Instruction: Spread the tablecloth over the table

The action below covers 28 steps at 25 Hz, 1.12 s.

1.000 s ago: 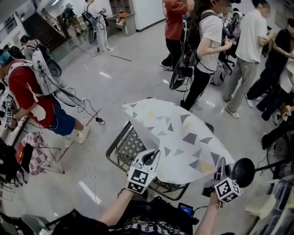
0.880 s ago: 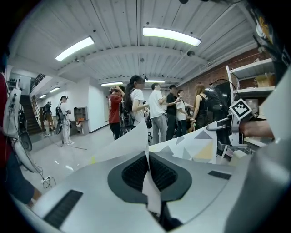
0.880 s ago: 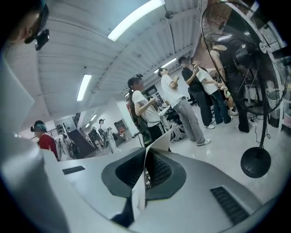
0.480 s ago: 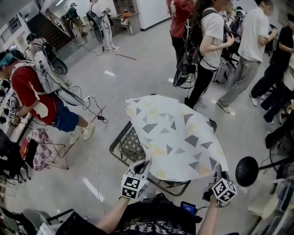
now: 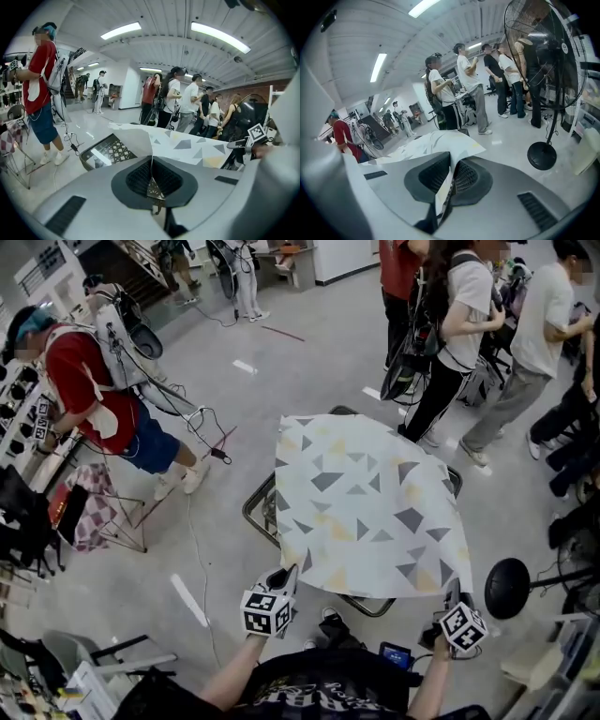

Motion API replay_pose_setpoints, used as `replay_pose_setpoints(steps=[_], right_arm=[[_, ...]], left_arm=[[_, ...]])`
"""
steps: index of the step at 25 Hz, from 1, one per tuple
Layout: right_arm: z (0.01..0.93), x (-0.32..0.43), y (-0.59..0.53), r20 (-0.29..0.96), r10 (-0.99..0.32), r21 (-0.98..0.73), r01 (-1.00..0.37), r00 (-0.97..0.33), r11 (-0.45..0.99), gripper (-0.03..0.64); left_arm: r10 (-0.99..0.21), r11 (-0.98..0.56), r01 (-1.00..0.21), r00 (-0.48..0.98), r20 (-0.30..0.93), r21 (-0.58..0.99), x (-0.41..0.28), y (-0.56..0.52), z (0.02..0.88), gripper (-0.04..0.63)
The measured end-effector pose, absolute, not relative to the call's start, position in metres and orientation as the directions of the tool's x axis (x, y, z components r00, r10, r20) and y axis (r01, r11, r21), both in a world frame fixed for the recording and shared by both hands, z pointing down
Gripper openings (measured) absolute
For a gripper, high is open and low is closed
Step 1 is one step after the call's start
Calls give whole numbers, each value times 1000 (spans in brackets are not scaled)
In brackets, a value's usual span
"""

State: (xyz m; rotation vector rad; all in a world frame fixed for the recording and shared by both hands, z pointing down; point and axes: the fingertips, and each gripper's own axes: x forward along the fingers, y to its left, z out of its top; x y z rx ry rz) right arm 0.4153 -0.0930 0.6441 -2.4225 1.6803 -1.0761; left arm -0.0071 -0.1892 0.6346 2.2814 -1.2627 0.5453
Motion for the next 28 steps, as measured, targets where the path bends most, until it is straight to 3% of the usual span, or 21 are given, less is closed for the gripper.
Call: replay_pose_setpoints(steps=[7,15,21,23,25,28], right_arm=[[665,416,-96,586,-794,-388,-805,160,-449,38],[681,386,-87,671,-685,-24,-915,283,-402,60],[704,365,-72,740,-572,272,-935,354,-227,112],[705,364,-67,740,-559,325,-926,375,-192,171],[702,365,-61,732,-553,345,-917,397,-200,229],[692,359,-56,711,-584,319,-919,393,-230,230]], left_arm=[[-625,-456,-879,430,651,142,-28,-180,683,18],[-601,-494,-869,325,730,-20,-39,-181,701,55],[-591,-448,-891,229,774,-78,-36,-172,714,66],[-562,-448,-892,225,796,-64,-35,-165,720,99],[-535,-466,-883,229,813,-58,-33,-156,723,268],[-536,-479,-876,236,810,-61,-34,-145,722,282]])
